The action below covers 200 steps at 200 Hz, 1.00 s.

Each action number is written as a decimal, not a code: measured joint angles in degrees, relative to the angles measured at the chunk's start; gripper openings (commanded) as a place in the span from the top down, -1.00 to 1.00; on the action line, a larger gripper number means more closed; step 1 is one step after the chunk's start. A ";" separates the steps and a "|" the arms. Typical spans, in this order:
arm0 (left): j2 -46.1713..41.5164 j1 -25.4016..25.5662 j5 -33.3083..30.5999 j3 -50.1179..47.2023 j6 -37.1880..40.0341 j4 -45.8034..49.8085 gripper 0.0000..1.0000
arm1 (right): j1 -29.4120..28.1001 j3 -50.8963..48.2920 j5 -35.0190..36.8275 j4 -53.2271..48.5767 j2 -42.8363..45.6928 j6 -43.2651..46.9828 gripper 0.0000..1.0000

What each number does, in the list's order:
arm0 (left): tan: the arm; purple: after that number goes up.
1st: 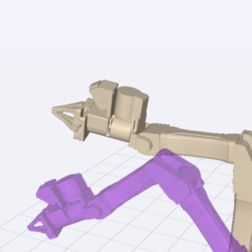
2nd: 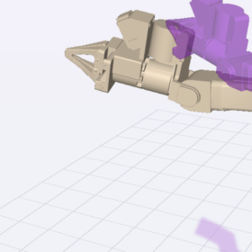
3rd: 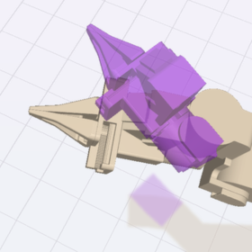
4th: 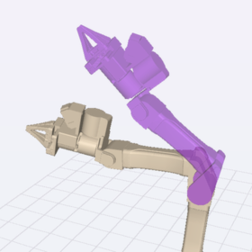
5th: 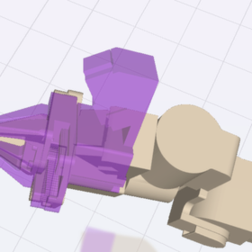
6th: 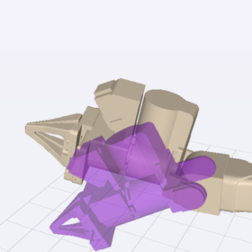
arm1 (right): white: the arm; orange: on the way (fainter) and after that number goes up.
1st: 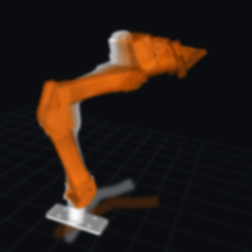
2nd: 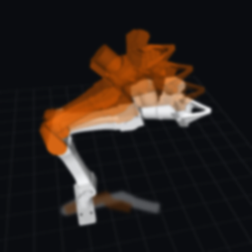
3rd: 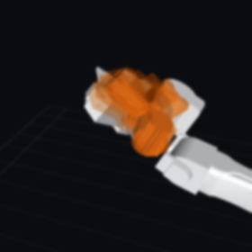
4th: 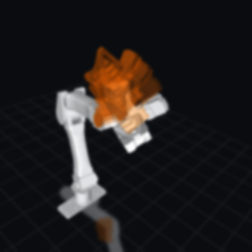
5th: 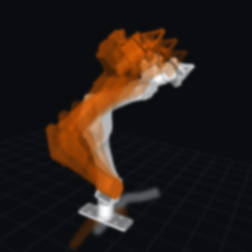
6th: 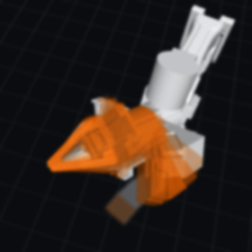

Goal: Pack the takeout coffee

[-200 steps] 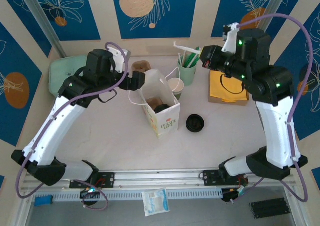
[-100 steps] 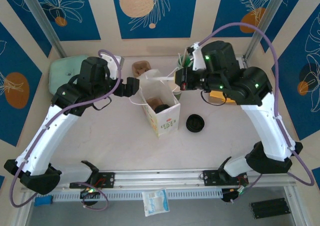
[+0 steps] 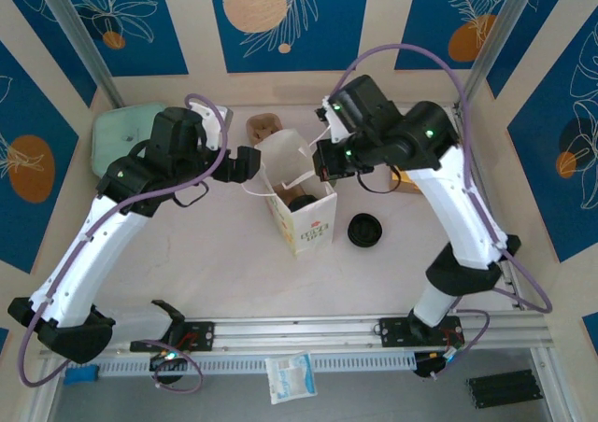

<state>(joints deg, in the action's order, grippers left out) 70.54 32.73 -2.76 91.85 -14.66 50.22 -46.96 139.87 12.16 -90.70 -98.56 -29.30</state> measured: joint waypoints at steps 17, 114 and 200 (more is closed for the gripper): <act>0.17 0.00 0.35 -0.07 0.02 -0.07 -0.99 | -0.74 2.32 0.74 -0.96 -3.98 0.98 1.00; 1.22 0.00 2.32 -0.85 0.15 -0.33 -0.99 | -1.38 7.78 2.67 -2.12 -15.26 4.09 1.00; 1.29 0.00 2.80 -1.25 0.13 -1.40 -0.99 | 1.22 9.33 1.18 -2.12 -22.32 5.09 0.83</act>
<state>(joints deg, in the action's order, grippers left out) 71.83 32.73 0.03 90.61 -14.52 48.82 -45.74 149.21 13.34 -92.82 -120.88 -24.21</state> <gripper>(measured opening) 0.994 0.051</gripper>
